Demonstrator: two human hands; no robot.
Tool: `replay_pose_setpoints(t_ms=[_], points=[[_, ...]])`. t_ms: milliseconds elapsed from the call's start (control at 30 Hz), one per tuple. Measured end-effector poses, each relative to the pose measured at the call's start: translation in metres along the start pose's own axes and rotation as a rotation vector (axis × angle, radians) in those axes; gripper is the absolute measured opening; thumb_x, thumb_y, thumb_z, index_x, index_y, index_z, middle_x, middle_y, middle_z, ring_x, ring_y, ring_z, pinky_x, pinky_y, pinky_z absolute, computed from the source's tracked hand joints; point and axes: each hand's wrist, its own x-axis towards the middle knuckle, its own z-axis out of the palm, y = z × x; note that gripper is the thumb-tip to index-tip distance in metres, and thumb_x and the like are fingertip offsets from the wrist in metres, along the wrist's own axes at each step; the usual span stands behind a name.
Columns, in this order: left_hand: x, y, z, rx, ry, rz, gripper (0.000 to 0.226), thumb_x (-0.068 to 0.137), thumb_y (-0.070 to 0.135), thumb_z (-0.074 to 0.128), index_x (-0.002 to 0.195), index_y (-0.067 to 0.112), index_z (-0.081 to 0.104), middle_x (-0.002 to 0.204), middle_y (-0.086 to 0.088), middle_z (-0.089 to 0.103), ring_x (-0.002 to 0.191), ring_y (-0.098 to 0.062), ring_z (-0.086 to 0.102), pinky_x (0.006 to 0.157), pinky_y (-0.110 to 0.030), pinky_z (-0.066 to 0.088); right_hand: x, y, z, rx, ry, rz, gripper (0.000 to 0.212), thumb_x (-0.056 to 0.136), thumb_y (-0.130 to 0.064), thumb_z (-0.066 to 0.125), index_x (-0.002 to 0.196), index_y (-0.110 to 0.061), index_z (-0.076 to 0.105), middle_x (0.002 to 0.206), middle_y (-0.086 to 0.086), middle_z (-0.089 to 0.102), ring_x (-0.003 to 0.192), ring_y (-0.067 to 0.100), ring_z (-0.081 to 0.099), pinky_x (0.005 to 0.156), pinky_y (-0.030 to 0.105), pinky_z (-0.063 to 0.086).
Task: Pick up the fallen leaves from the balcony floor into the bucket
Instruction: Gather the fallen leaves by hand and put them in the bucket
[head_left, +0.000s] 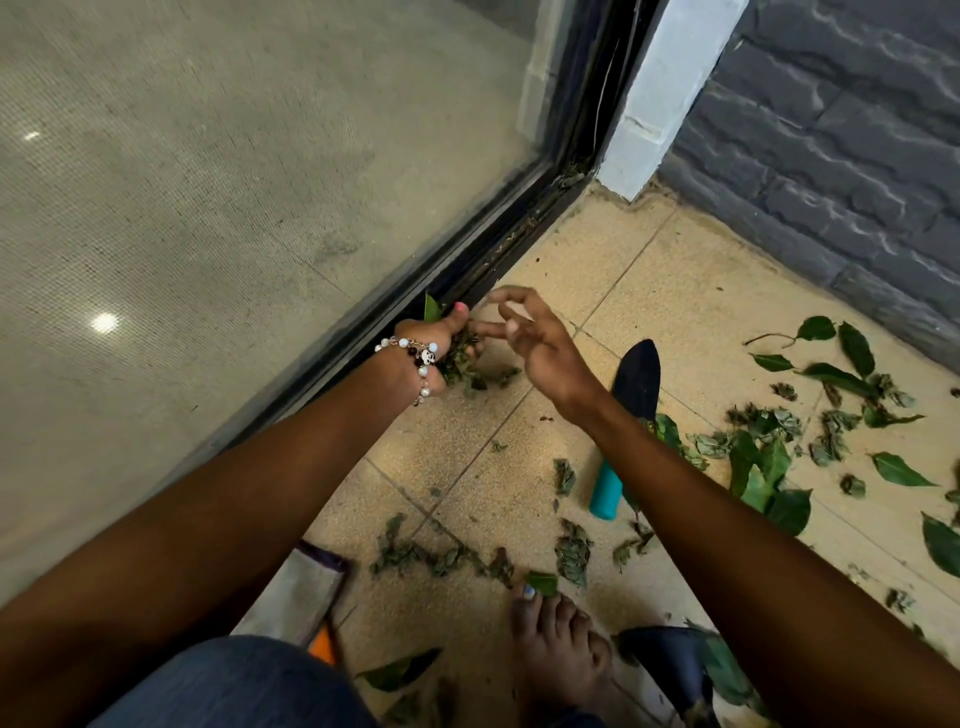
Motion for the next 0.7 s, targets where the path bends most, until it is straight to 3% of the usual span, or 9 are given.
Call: replay_pose_setpoints(t_ms=[33,100,200,300,367,433,567,700], points=[[0.001,0.000,-0.002,-0.004,0.011,0.009,0.041,0.080,0.034,0.078,0.103,0.004,0.063,0.075,-0.011,0.072,0.064,-0.021,0.069,0.070,-0.040,0.059,0.001,0.000,-0.003,0.069,0.095,0.044,0.028,0.102,-0.006,0.040,0.117,-0.028,0.049,0.124,0.003,0.064,0.106,0.011,0.065,0.094,0.035,0.051],[0.003,0.000,-0.005,0.011,0.036,0.022,0.033,0.082,0.036,0.075,0.090,0.007,0.061,0.059,-0.006,0.067,0.050,-0.016,0.062,0.060,-0.028,0.055,0.004,0.012,-0.007,-0.130,0.183,0.087,0.024,0.098,-0.006,0.049,0.115,-0.023,0.053,0.112,0.005,0.070,0.099,0.022,0.067,0.091,0.045,0.052],[0.001,0.000,-0.008,0.049,0.096,0.061,0.033,0.086,0.038,0.070,0.088,0.006,0.062,0.053,-0.003,0.062,0.041,-0.014,0.053,0.052,-0.022,0.049,-0.002,0.039,0.005,-0.645,-0.039,-0.039,0.037,0.092,-0.004,0.055,0.129,-0.009,0.054,0.124,0.016,0.061,0.115,0.030,0.058,0.100,0.049,0.045],[0.003,-0.002,-0.006,-0.045,0.068,0.079,0.042,0.089,0.032,0.068,0.112,-0.003,0.063,0.051,-0.007,0.055,0.031,-0.013,0.044,0.037,-0.018,0.039,-0.013,0.058,0.029,-0.919,-0.226,-0.264,0.046,0.089,-0.004,0.058,0.135,-0.005,0.052,0.141,0.027,0.046,0.134,0.041,0.039,0.111,0.056,0.031],[0.005,-0.003,-0.006,-0.085,0.071,0.094,0.046,0.091,0.031,0.067,0.119,-0.005,0.060,0.056,-0.008,0.051,0.030,-0.013,0.043,0.036,-0.016,0.036,-0.022,0.063,0.036,-1.004,-0.280,-0.376,0.042,0.089,-0.006,0.057,0.132,-0.001,0.055,0.144,0.029,0.041,0.138,0.043,0.033,0.114,0.053,0.029],[0.006,-0.005,-0.006,-0.129,0.083,0.096,0.044,0.090,0.030,0.068,0.114,-0.006,0.061,0.057,-0.009,0.050,0.031,-0.014,0.043,0.036,-0.016,0.035,-0.032,0.067,0.036,-1.045,-0.300,-0.452,0.040,0.086,-0.003,0.062,0.126,0.002,0.060,0.140,0.028,0.047,0.136,0.039,0.039,0.112,0.048,0.036],[0.004,-0.013,-0.003,-0.138,0.131,0.059,0.040,0.082,0.036,0.075,0.091,-0.002,0.066,0.059,-0.010,0.056,0.044,-0.019,0.049,0.047,-0.022,0.042,-0.057,0.073,0.021,-1.052,-0.316,-0.520,0.045,0.081,0.005,0.063,0.125,-0.005,0.062,0.137,0.018,0.054,0.127,0.035,0.051,0.099,0.040,0.048],[-0.003,-0.014,0.012,-0.247,0.057,0.045,0.025,0.091,0.029,0.067,0.087,0.005,0.061,0.052,-0.005,0.049,0.034,-0.015,0.042,0.039,-0.018,0.036,-0.064,0.070,0.009,-1.118,-0.333,-0.449,0.028,0.086,0.002,0.058,0.113,-0.002,0.067,0.124,0.015,0.061,0.109,0.032,0.058,0.080,0.042,0.057]])
